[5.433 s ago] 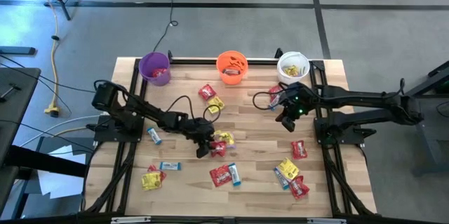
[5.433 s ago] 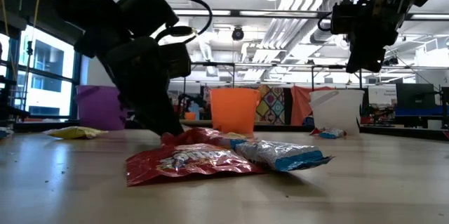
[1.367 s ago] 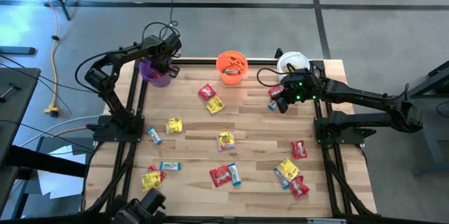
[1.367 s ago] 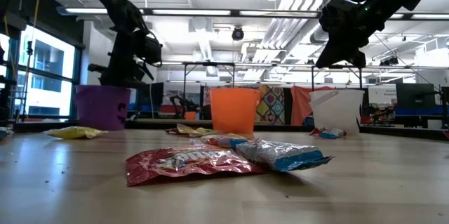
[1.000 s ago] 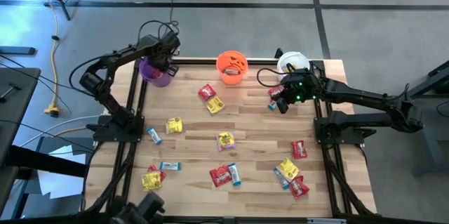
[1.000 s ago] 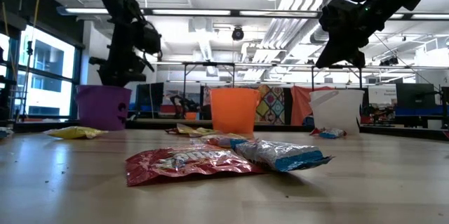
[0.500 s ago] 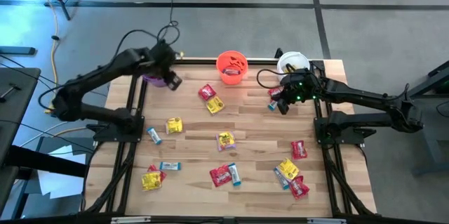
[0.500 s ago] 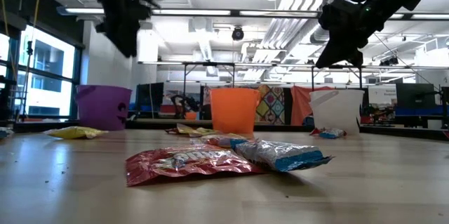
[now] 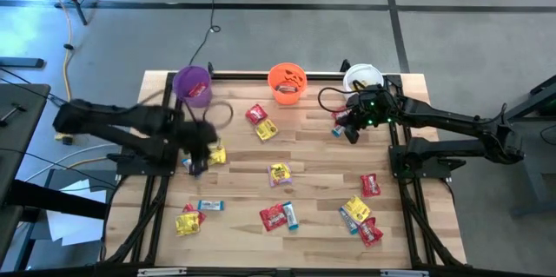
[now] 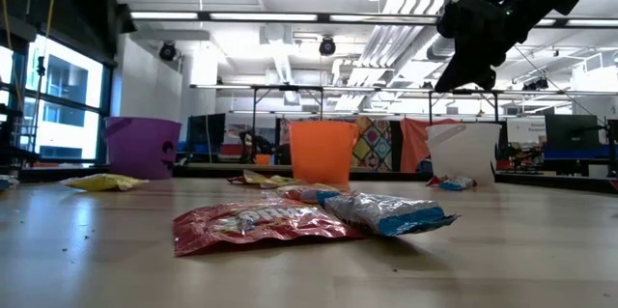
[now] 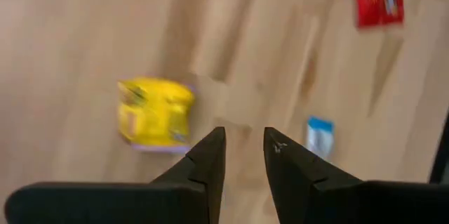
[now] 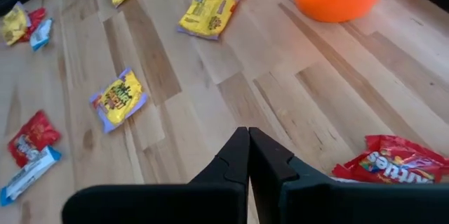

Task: Organize candy in baskets
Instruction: Put the white chocolate into the orange bucket

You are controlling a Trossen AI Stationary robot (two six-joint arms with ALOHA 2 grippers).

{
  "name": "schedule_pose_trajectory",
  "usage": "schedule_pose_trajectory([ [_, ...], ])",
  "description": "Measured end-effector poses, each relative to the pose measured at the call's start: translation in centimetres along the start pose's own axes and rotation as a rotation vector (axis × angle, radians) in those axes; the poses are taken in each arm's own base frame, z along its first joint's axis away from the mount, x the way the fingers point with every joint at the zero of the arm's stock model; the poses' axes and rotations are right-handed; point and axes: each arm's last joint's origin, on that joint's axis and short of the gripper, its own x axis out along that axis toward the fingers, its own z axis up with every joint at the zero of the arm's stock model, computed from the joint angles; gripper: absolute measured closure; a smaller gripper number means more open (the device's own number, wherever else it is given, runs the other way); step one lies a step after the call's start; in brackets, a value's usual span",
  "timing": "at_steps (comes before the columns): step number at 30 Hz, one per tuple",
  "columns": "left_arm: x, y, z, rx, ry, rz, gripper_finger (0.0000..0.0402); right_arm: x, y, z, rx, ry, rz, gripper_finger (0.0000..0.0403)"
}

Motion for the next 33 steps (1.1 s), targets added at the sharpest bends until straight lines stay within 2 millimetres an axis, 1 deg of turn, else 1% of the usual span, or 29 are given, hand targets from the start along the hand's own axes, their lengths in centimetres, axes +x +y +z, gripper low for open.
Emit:
schedule_pose_trajectory([
  [3,1.0,-1.8,-0.7,0.019,0.046,-0.022,0.0301,0.0,0.1,0.0,0.0,0.004,0.02,0.0403],
  [7,2.4,-4.2,-0.7,0.041,0.043,-0.07,0.0264,0.0,0.1,0.0,-0.004,0.009,0.03,0.0403],
  [10,4.1,-6.1,-0.4,0.069,0.046,-0.096,0.0234,0.0,0.1,-0.1,-0.013,0.016,0.033,0.0403],
  [13,6.1,-8.2,-0.4,0.136,0.059,-0.113,0.0212,0.0,0.1,-0.1,-0.016,0.016,0.035,0.0403],
  [15,7.5,-9.6,-1.0,0.204,0.095,-0.109,0.0203,0.0,0.1,-0.1,-0.017,0.017,0.035,0.0403],
  [17,8.9,-10.6,-1.9,0.244,0.149,-0.078,0.0199,0.0,0.1,-0.2,-0.019,0.02,0.035,0.0403],
  [21,11.3,-11.7,-3.1,0.258,0.198,0.019,0.0196,0.0,0.1,-0.2,-0.026,0.024,0.037,0.0403],
  [27,14.4,-12.7,-3.1,0.257,0.211,0.014,0.0195,0.0,0.1,-0.2,-0.033,0.027,0.047,0.0403],
  [31,15.8,-12.8,-3.5,0.27,0.289,0.007,0.0195,0.0,0.1,-0.2,-0.033,0.027,0.047,0.0403],
  [33,16.2,-12.8,-3.7,0.27,0.313,0.01,0.0197,0.0,0.1,-0.2,-0.033,0.026,0.047,0.0403],
])
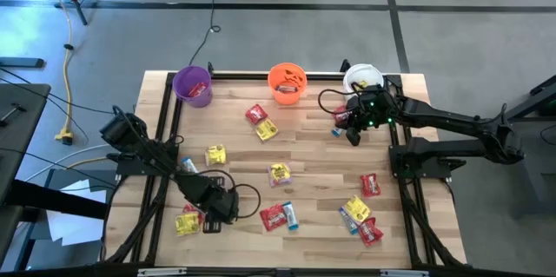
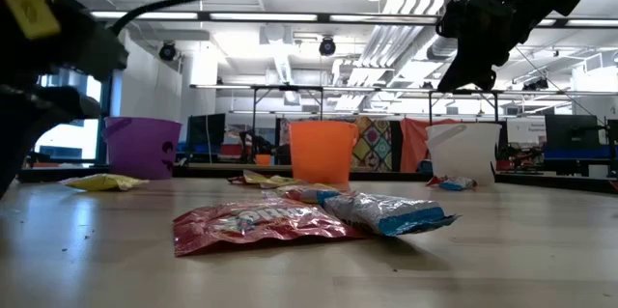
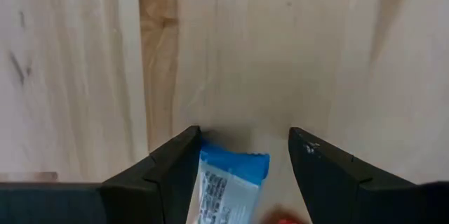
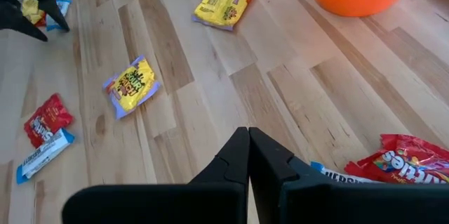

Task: Organize candy in baskets
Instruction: Put the white chocolate into the orange bucket

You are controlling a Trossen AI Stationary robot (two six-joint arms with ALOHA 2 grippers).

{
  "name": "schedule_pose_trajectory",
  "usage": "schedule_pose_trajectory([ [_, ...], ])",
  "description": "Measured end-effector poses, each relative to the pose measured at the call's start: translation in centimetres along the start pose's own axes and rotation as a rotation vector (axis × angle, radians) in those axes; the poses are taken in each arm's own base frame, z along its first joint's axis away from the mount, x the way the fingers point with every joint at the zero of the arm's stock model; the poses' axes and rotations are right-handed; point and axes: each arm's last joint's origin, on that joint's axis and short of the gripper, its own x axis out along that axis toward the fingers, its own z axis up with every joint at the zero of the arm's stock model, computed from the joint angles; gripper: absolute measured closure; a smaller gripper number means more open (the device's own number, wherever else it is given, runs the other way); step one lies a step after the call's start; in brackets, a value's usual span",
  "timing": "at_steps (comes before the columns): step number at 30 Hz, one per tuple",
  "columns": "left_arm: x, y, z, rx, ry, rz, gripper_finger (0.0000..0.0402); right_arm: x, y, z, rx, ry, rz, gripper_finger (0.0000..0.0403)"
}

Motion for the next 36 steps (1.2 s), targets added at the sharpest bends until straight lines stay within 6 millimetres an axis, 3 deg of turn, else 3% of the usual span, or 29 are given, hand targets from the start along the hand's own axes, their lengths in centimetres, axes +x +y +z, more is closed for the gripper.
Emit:
schedule_pose_trajectory([
  [6,0.1,0.0,-0.1,0.011,0.019,0.005,0.0248,0.0,0.0,0.0,0.0,-0.001,0.0,0.0403],
  [12,-0.1,0.4,-0.8,0.07,0.09,0.013,0.0348,0.0,0.0,0.0,-0.001,-0.002,0.0,0.0403],
  [15,-1.1,0.7,-0.8,0.083,0.081,-0.021,0.0392,0.0,0.0,0.0,0.0,-0.003,0.0,0.0403],
  [27,-10.3,6.0,-1.9,-0.088,-0.131,-0.15,0.0396,0.0,0.0,0.0,-0.001,-0.004,0.0,0.0403],
  [31,-10.6,5.5,-3.3,-0.032,-0.022,-0.21,0.0366,0.0,0.0,0.0,0.0,-0.004,0.0,0.0403],
  [36,-9.4,4.1,-4.6,0.074,0.056,-0.197,0.0301,0.0,0.0,0.1,0.016,-0.007,0.0,0.0403],
])
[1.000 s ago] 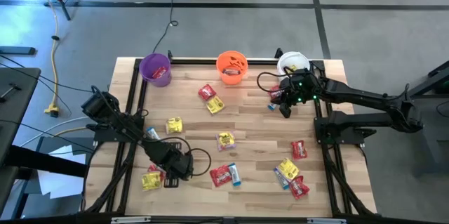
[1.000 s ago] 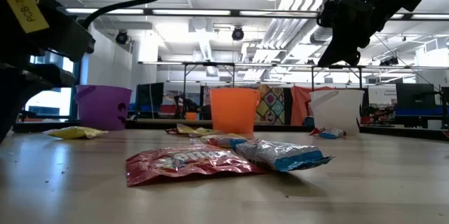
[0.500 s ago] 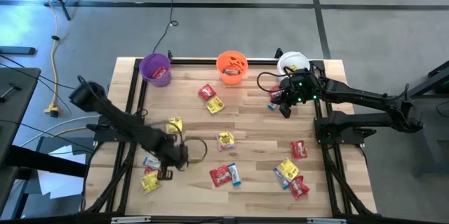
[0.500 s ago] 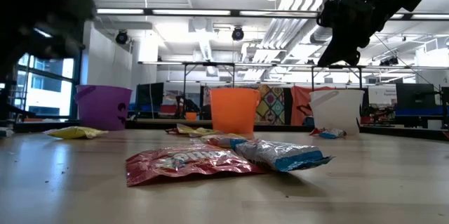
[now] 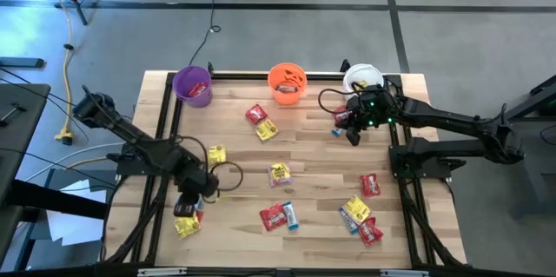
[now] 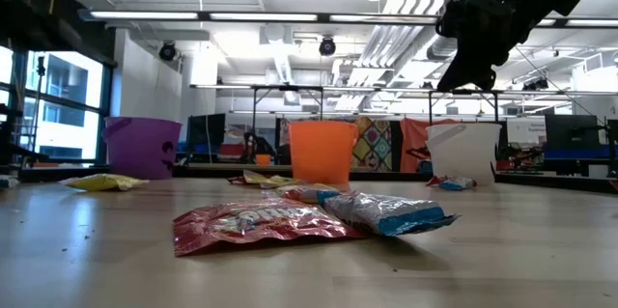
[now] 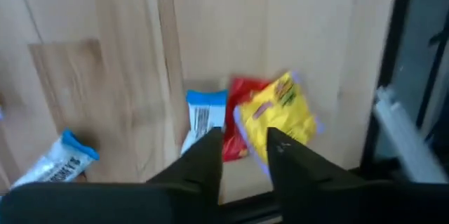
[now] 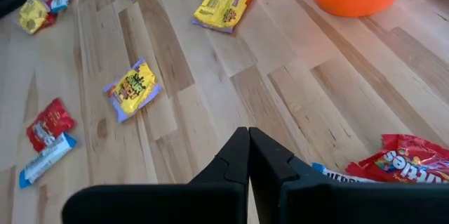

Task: Organize candy in baskets
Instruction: Put the white chocolate into the orange bucket

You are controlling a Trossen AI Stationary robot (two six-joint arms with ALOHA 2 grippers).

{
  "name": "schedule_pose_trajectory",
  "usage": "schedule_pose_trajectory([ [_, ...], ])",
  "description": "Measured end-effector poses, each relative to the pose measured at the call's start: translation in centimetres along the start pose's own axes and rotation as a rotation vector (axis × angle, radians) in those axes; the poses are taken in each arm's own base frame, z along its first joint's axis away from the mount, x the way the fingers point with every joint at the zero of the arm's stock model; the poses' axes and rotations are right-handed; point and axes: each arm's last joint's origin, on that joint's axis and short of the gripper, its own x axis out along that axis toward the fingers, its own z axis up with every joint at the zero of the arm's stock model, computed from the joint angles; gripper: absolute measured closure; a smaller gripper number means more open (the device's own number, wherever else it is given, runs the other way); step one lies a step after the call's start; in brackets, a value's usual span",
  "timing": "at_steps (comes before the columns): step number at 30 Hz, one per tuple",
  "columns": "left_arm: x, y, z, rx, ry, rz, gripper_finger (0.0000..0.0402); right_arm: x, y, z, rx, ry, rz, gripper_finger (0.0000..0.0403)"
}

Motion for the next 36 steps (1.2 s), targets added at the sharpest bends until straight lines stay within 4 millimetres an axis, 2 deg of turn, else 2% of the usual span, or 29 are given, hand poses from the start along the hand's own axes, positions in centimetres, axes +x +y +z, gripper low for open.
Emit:
schedule_pose_trajectory([
  [7,3.7,0.7,-2.1,0.009,0.08,0.036,0.023,0.0,0.0,0.1,-0.001,-0.01,-0.002,0.0403],
  [12,5.5,1.1,-2.0,-0.005,0.002,-0.004,0.0214,0.0,0.0,0.1,0.004,-0.009,-0.002,0.0403],
  [15,6.1,1.7,-2.5,-0.007,0.003,0.054,0.0211,0.0,0.0,0.1,0.008,-0.01,-0.002,0.0403],
  [21,7.0,2.3,-3.4,-0.013,0.048,0.048,0.021,0.0,0.0,0.1,0.027,-0.01,-0.003,0.0403],
  [29,7.7,1.8,-4.2,0.108,0.079,0.02,0.0214,0.0,-0.1,0.1,0.028,-0.015,-0.028,0.0403],
  [33,8.0,2.0,-4.4,0.095,0.079,0.045,0.0242,0.0,-0.1,0.1,0.028,-0.018,-0.038,0.0403],
  [36,8.0,2.1,-4.4,0.09,0.075,0.051,0.0283,0.0,-0.1,0.1,0.032,-0.018,-0.039,0.0403],
])
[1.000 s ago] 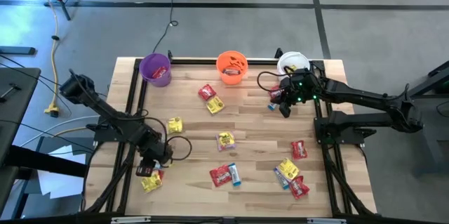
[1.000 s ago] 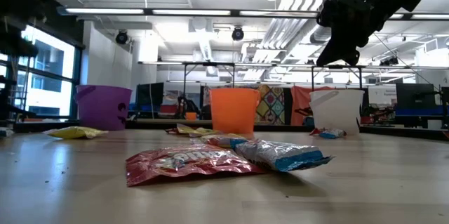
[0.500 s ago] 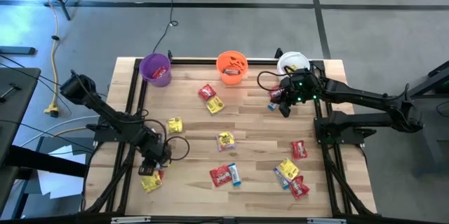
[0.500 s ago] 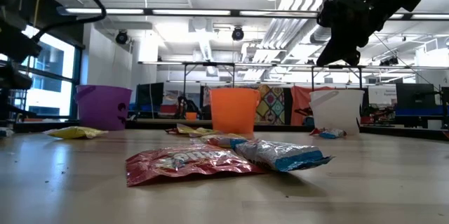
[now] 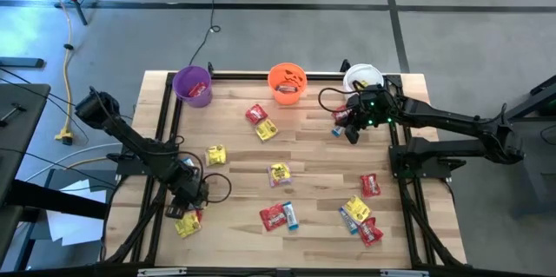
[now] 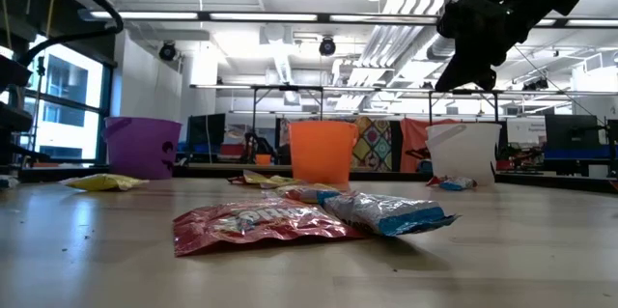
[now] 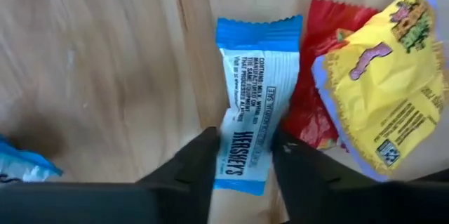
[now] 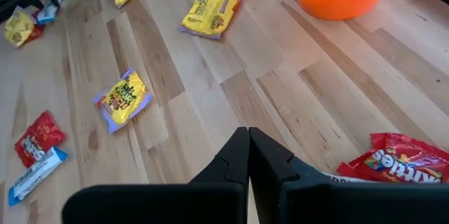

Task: Organize candy in baskets
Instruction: Put the white chocolate into the orange bucket

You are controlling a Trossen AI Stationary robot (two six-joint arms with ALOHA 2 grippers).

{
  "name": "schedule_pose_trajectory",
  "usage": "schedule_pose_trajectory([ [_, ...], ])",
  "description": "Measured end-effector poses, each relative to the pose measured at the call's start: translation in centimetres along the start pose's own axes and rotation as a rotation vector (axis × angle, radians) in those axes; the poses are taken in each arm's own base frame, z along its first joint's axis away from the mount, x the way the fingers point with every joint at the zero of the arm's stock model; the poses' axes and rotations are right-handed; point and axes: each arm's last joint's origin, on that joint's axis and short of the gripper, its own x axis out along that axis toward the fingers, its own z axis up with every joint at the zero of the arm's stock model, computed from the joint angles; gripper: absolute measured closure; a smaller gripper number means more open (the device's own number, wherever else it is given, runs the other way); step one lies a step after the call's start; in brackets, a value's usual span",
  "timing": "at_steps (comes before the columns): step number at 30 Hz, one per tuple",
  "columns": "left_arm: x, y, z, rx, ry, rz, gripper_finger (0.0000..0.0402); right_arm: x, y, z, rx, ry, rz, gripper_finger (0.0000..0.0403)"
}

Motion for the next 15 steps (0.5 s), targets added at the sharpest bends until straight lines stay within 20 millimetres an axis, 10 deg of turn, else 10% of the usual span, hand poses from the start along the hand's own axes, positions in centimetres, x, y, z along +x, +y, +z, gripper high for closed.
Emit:
schedule_pose_trajectory([
  [7,-0.1,-0.2,0.3,0.004,-0.017,-0.021,0.039,0.0,0.0,0.0,0.002,0.0,0.0,0.0403],
  [15,-2.8,0.2,2.0,-0.046,-0.083,-0.022,0.04,0.0,0.0,0.0,0.001,0.0,0.0,0.0403],
])
